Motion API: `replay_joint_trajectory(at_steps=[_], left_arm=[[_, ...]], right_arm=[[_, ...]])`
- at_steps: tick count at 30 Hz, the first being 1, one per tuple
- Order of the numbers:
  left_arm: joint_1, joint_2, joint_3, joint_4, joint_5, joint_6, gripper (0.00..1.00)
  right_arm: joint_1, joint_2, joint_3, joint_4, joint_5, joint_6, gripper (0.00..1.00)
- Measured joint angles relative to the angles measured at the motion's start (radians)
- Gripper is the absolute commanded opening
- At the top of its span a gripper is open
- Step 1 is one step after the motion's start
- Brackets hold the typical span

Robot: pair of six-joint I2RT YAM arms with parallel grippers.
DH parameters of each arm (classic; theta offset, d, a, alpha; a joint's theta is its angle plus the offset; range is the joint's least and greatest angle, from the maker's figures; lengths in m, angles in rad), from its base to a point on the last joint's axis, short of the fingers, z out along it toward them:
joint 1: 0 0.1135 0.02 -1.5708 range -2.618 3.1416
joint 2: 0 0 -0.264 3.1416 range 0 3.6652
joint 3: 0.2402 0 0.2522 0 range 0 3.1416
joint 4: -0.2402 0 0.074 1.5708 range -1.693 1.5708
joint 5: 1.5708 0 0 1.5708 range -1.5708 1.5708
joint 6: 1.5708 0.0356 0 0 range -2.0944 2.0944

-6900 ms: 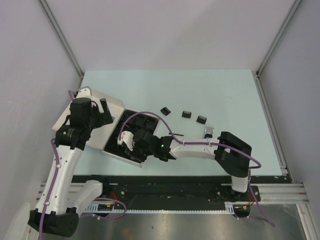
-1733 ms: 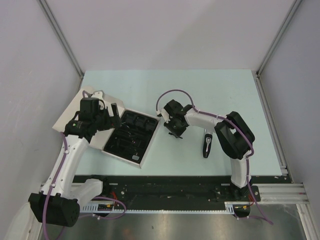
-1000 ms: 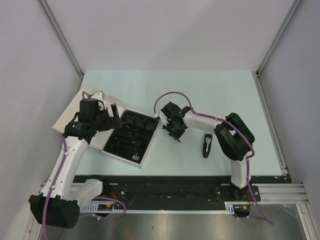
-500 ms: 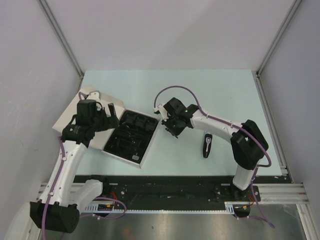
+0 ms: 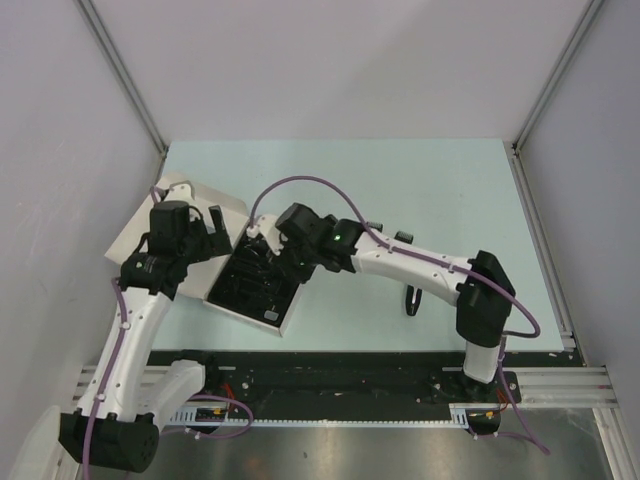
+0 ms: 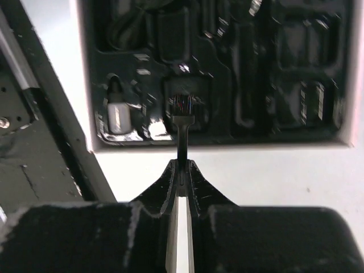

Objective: Sort the hair-cutting tools
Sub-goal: Pick up the haircut tool at the center of the board, then place the haircut tool in the storage box.

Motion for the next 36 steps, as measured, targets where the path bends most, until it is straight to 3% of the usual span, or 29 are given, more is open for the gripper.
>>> replay_joint_trajectory(at_steps=[4,16,36], left_arm=[[0.000,-0.025,0.011,-0.008,-0.040,0.001,1.00],[0.002,-0.129,0.041,-0.026,-0.257,0.002,1.00],[0.002,-0.173,0.113,-0.051,-0.394,0.000,1.00]], right_arm=[[0.054,0.090,0.080,0.015,-0.012,-0.005,0.08],[0.090,0.193,0.092,0.012,-0.061,-0.022,0.08],[0.123,0.272,0.113,0.040,-0.030,-0.143,0.08]])
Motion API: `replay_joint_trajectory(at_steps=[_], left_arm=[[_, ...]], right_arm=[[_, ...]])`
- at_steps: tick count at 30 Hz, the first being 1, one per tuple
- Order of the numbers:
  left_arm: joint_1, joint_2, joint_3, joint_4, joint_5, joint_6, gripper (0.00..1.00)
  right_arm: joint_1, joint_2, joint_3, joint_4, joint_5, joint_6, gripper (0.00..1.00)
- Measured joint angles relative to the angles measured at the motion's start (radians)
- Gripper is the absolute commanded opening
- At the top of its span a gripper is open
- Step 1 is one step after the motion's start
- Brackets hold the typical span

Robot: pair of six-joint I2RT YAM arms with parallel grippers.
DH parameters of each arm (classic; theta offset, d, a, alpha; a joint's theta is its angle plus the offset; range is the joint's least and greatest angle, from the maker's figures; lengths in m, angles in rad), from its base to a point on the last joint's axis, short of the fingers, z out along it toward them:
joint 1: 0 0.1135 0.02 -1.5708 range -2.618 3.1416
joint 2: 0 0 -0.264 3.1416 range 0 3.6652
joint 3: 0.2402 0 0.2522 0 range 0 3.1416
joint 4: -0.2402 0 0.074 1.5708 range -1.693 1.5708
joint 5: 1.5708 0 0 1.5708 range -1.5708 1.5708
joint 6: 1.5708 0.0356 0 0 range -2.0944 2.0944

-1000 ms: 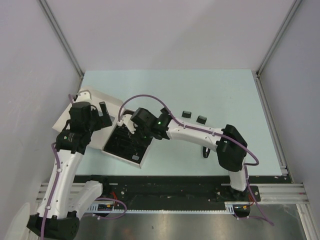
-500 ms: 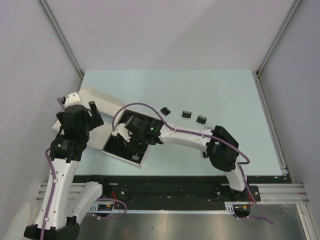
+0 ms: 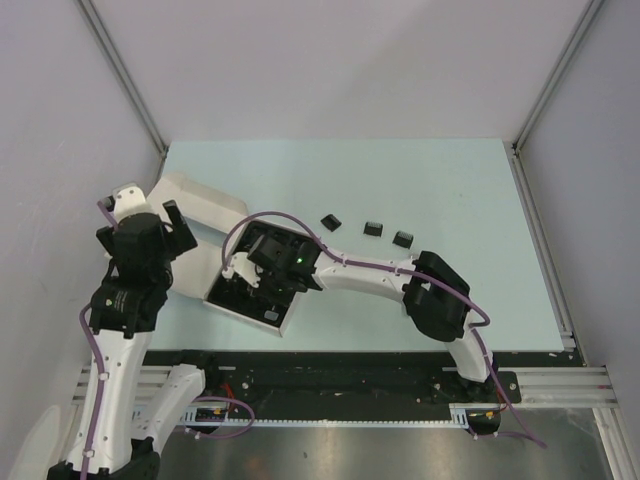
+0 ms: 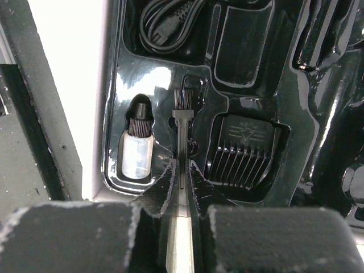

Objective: Sort the hair-cutting tools
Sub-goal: Place the haircut tool in the storage box.

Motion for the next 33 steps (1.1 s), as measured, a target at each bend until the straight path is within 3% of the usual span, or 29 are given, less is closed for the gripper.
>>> replay_joint_trajectory(at_steps=[10,21,28,33], left_arm=[[0.000,0.006,0.000,-0.002,0.002,0.000,1.00],[0.000,0.013,0.000,-0.002,0.005,0.000,1.00],[0.000,0.018,0.000,-0.003,0.011,0.000,1.00],[0.000,0.019,0.000,-0.004,0.011,0.000,1.00]], right_arm=[[-0.001,0.014,0.006,0.023,-0.002,0.003,0.08],[-0.008,0.020,0.012,0.026,-0.001,0.058,0.16],[-0.012,0.020,0.012,0.024,-0.002,0.084,0.34],[-0.018,0.020,0.012,0.024,-0.003,0.103,0.38]])
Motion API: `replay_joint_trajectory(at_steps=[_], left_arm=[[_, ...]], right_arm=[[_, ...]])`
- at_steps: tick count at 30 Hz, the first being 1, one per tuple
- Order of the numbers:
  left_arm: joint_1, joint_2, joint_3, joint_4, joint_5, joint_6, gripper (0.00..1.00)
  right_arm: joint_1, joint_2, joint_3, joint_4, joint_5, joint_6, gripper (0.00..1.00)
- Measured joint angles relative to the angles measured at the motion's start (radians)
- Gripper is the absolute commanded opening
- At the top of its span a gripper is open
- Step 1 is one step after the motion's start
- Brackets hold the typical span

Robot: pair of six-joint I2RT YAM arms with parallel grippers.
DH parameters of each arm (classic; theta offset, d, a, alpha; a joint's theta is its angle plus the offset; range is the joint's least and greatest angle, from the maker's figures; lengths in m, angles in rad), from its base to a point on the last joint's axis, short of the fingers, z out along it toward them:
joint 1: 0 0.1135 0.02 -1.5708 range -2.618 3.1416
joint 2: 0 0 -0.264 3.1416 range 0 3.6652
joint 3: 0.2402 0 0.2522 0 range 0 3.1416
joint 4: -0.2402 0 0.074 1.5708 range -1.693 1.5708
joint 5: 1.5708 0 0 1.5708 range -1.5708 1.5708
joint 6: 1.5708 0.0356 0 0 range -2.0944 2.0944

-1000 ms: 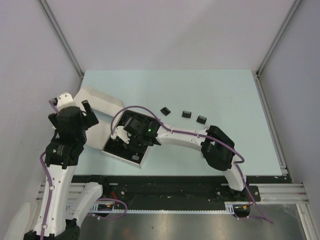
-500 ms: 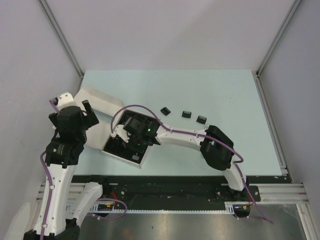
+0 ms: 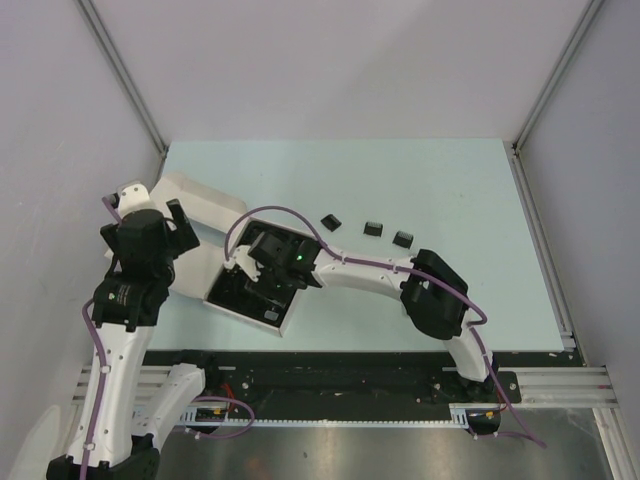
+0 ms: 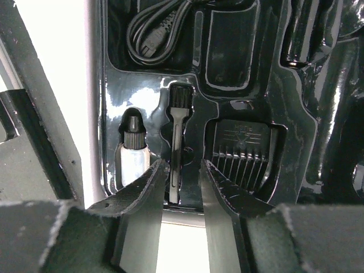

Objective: Sort the hair-cutting tools
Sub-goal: Place the haircut tool in the storage box.

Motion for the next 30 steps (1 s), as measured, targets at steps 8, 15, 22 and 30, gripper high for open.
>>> replay_joint_trajectory(at_steps=[8,15,22,30], left_arm=[[0.000,0.000,0.000,0.000,0.001,0.000,1.00],[0.000,0.000,0.000,0.000,0.009,0.000,1.00],[0.000,0.007,-0.002,-0.001,0.010,0.000,1.00],[0.000,0.018,-0.004,-0.003,0.011,0.000,1.00]], right_arm=[[-0.035,-0.001,0.000,0.003,0.001,0.039,0.38],[-0.057,-0.003,0.000,0.006,-0.002,0.055,0.36],[-0.047,-0.003,0.000,0.006,-0.045,0.055,0.33],[-0.043,-0.003,0.000,0.011,-0.047,0.056,0.33]])
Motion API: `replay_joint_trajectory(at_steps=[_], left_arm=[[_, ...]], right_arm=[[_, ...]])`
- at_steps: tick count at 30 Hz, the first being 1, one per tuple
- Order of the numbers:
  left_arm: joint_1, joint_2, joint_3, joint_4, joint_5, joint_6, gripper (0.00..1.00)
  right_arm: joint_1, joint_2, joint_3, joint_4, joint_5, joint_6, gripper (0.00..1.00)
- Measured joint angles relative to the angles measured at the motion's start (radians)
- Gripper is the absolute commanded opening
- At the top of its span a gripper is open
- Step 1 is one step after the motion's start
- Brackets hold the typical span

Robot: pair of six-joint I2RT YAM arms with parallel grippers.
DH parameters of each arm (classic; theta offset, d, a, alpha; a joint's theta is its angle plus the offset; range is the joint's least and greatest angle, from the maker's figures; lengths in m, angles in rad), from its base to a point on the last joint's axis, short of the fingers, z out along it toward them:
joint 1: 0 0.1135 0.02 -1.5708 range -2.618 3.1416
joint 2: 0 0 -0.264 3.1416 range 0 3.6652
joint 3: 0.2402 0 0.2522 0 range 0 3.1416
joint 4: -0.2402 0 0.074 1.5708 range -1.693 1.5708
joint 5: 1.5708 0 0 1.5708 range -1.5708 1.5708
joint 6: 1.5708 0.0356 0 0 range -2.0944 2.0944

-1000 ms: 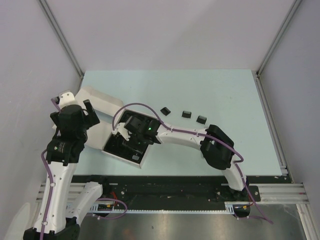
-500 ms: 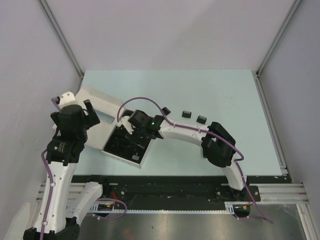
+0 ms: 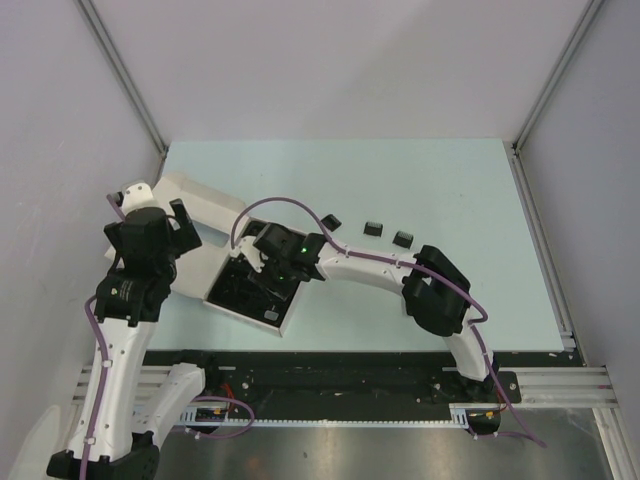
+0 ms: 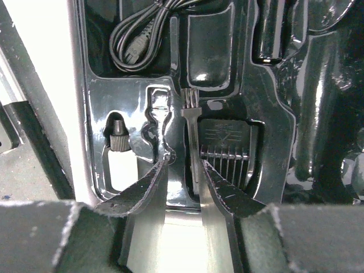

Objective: Sort the hair-cutting tools
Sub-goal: Place the haircut tool in the storage box.

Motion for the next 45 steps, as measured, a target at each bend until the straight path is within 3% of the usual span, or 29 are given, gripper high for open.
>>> replay_joint_trajectory(at_steps=[10,32,45], left_arm=[[0.000,0.002,0.000,0.000,0.000,0.000,1.00],[0.000,0.010,0.000,0.000,0.000,0.001,1.00],[0.000,0.010,0.000,0.000,0.000,0.001,1.00]], right_arm=[[0.000,-0.002,0.000,0.033,0.024,-0.002,0.38],[-0.004,0.014,0.000,0.052,0.006,-0.022,0.36],[-0.014,0.027,0.000,0.059,-0.042,-0.025,0.22]])
